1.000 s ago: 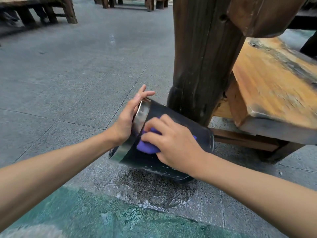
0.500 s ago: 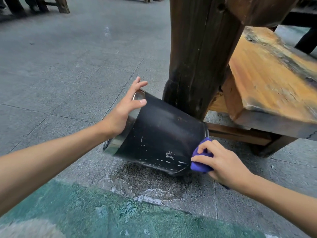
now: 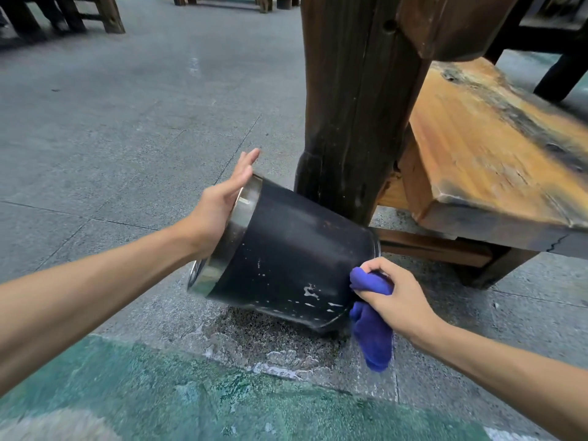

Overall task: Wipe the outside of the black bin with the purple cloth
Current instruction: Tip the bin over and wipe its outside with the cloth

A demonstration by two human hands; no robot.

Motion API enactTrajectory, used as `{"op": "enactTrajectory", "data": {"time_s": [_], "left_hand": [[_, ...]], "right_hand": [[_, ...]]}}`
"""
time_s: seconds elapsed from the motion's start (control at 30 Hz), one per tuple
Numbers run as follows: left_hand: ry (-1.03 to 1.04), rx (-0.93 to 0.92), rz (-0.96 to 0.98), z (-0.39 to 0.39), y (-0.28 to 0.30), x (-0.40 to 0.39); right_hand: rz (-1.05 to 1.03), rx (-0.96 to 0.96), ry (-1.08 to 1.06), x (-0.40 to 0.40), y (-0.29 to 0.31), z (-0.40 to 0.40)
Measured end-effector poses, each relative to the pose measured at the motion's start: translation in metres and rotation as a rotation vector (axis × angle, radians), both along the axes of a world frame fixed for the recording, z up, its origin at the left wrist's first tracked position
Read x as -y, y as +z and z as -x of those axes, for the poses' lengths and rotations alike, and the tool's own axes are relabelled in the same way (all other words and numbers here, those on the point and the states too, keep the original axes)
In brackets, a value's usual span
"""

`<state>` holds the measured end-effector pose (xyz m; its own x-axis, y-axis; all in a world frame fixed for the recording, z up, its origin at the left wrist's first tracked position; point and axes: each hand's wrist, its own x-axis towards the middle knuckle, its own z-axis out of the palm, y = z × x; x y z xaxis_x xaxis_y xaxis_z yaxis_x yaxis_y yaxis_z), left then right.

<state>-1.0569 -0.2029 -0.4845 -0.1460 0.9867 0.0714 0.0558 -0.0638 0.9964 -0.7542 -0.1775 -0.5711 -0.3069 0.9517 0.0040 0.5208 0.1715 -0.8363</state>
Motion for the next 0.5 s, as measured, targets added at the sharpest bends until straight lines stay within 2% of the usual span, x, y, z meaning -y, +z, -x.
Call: {"op": "enactTrajectory", "data": {"time_s": [0.2,0.37,0.5], "left_hand": [[0.098,0.142,0.070,0.005,-0.002,-0.005],[-0.038,0.037,0.013,0.007,-0.028,0.015],[0.020,0.002,0.062,-0.011,-0.028,0.011]], "right_hand": [[-0.031,0.019,0.027,-0.013,0.012,-0.011],[0.063,0.055,0.019,-0.006,0.000,-0.020],[0.093,0.025,-0.014,-0.006,-0.006,-0.027]]}}
